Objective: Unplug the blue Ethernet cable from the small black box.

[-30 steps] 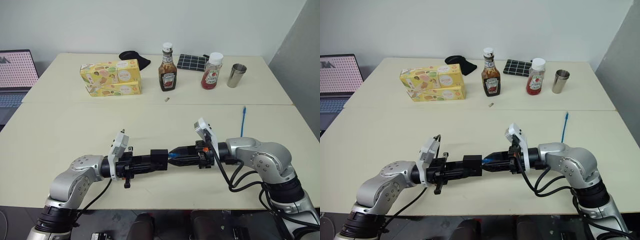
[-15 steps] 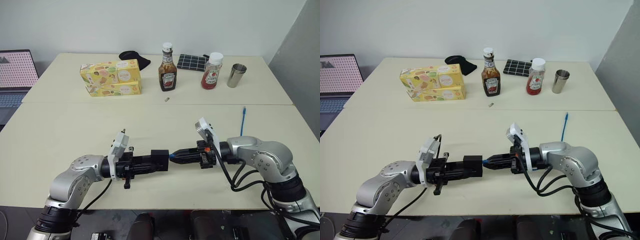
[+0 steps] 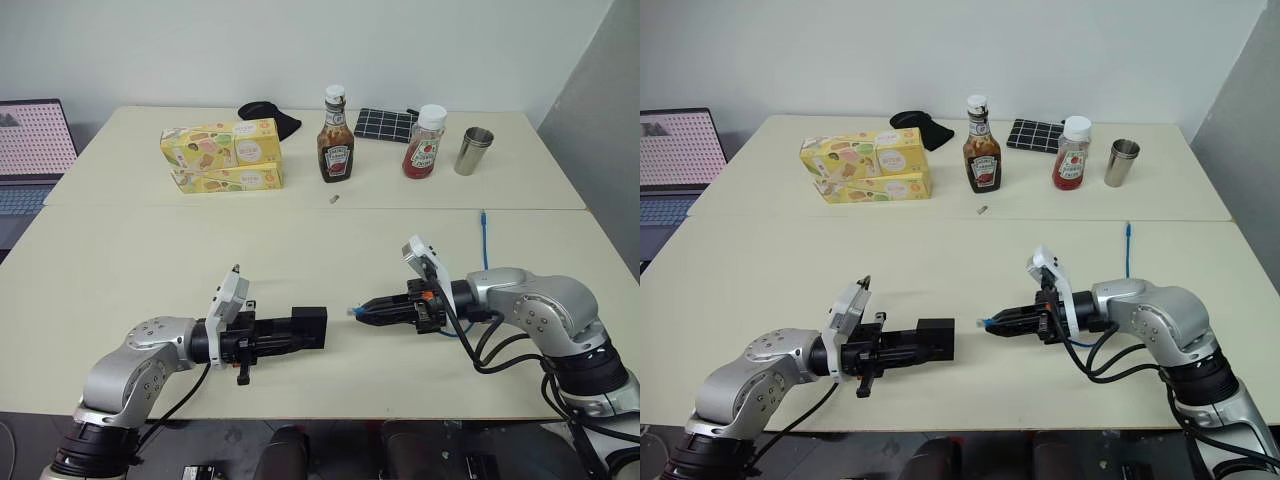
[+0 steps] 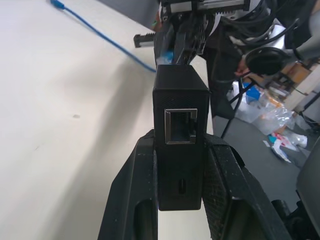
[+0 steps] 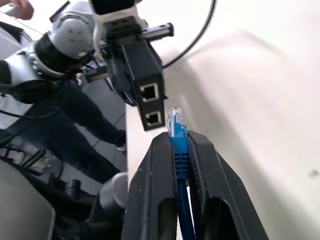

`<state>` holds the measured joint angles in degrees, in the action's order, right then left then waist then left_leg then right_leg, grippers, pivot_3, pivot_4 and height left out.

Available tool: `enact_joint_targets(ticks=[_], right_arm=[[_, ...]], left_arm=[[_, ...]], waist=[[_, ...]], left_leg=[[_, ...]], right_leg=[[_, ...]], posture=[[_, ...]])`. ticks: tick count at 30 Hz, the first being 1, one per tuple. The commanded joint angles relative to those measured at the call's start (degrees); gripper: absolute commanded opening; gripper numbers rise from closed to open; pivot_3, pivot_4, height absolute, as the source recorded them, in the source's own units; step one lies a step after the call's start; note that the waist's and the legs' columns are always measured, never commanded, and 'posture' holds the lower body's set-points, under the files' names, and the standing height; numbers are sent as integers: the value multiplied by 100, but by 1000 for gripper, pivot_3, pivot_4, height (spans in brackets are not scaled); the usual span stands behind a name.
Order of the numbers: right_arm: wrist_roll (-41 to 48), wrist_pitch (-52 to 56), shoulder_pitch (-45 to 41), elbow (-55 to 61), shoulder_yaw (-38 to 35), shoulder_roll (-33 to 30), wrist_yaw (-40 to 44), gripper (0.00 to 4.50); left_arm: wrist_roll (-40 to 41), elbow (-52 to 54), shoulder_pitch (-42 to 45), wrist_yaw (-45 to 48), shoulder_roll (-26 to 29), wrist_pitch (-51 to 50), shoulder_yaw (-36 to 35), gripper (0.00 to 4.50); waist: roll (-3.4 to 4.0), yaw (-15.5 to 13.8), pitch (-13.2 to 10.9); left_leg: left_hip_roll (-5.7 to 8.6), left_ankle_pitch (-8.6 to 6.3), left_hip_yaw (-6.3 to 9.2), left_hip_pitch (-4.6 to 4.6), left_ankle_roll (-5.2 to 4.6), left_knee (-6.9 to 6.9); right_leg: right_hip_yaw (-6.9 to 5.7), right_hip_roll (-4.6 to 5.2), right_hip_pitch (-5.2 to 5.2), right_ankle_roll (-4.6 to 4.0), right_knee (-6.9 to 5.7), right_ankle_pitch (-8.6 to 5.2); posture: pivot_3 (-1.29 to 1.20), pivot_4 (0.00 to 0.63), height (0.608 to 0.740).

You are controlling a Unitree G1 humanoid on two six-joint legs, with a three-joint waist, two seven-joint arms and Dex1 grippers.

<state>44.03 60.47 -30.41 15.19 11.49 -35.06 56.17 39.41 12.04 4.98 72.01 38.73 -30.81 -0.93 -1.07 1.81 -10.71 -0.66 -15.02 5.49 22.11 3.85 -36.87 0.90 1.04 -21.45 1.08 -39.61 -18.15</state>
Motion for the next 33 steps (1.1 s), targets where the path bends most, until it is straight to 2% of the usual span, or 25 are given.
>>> enact_joint_targets(ticks=[1, 3, 5, 9, 12, 14, 15, 17, 19, 20, 22, 23, 24, 29, 33], right_arm=[[-10, -145, 1, 65, -172, -81, 71, 36], [-201, -360, -8, -52, -189, -33, -50, 36], [-753, -937, -147, -527, -165, 183, -456, 36], [-2259, -2666, -653, -2287, -122, 695, -1692, 36], [-3039, -3586, -976, -3577, -103, 944, -2435, 36], [-3225, -3759, -1093, -4077, -147, 1089, -2553, 735], [-3278, -3788, -1103, -4156, -136, 1110, -2491, 820], [-3308, -3760, -1087, -4156, -166, 1127, -2337, 1424], [-3320, -3725, -1046, -4040, -193, 1083, -2215, 1749], [-3280, -3672, -978, -3798, -209, 953, -2019, 2089], [-3237, -3596, -877, -3440, -240, 764, -1747, 2376], [-3205, -3581, -802, -3164, -262, 627, -1564, 2738], [-3162, -3564, -726, -2878, -276, 492, -1369, 2844], [-2381, -3128, -417, -1313, -380, 170, -456, 4143], [-1962, -2608, -477, -313, -39, 495, -324, 4143]], left_arm=[[61, 97, -84, -41, 65, 68, -217, 781], [88, 113, -120, -134, 40, 52, -304, 781], [105, 136, -148, -266, -1, 44, -402, 781], [59, 204, -184, -627, -67, 53, -552, 781], [2, 269, -221, -844, -90, 76, -608, 781], [-34, 298, -231, -1008, -124, 124, -643, 781], [-40, 303, -232, -1070, -140, 149, -668, 781], [-63, 319, -254, -1247, -151, 111, -705, 781], [-135, 310, -262, -1345, -147, 150, -715, 781], [-247, 268, -260, -1425, -157, 257, -713, 781], [-421, 198, -240, -1605, -183, 376, -716, 781], [-594, 86, -168, -1880, -269, 517, -772, 781], [-777, -55, -78, -2163, -370, 700, -834, 781], [-1750, -1092, 396, -3365, -869, 2226, -1259, 781], [-2433, -2234, 757, -4126, -1081, 3606, -1505, 781]], waist=[[0, 0, 0], [0, 1, 0], [0, 1, 0], [0, 26, 0], [4, 13, -2], [4, 0, -2], [4, -3, -2], [4, 4, -2], [4, 5, -2], [4, 5, -2], [5, 1, -3], [6, -6, -3], [9, -14, -5], [8, -13, -5], [8, 47, -5]], left_leg=[[0, 0, 0, 0, 0, 0], [-1, 0, 0, 0, 0, 0], [0, 0, 1, 0, 0, 0], [-1, 0, -10, -5, 1, -1], [0, 1, -15, -3, 2, -2], [0, 1, -17, 1, 2, 0], [-1, 1, -17, 5, 2, 1], [-6, 1, -18, 39, 3, -2], [-9, 2, -22, 49, 3, -7], [-8, 2, -24, 51, 3, -7], [-7, 2, -23, 51, 3, -7], [-8, 2, -21, 51, 2, -7], [-7, 2, -17, 54, 2, -8], [-3, 2, -15, 60, 2, -13], [-7, 2, -18, 55, 2, -10]], right_leg=[[0, 0, 0, 0, 0, 0], [0, 1, 0, 0, 0, 0], [0, 1, 0, 0, 1, 0], [5, 1, -2, 1, -3, 1], [7, 1, -6, 1, -6, 1], [8, 1, -10, 0, -4, 2], [9, 2, -12, 0, -3, 2], [9, 4, -40, 0, -3, 2], [12, 6, -52, 1, -13, 2], [13, 7, -54, 1, -14, 3], [13, 7, -56, 1, -18, 2], [11, 7, -58, 1, -20, 2], [9, 7, -60, 1, -21, 2], [6, 8, -63, 1, -23, 3], [7, 3, -68, 0, -29, 3]], posture=[[0, 150, 740], [0, 150, 740], [0, 150, 740], [0, 150, 740], [0, 150, 740], [0, 150, 740], [0, 150, 740], [0, 150, 740], [0, 150, 740], [0, 150, 740], [0, 150, 740], [0, 150, 740], [0, 150, 740], [0, 150, 740], [0, 150, 740]])
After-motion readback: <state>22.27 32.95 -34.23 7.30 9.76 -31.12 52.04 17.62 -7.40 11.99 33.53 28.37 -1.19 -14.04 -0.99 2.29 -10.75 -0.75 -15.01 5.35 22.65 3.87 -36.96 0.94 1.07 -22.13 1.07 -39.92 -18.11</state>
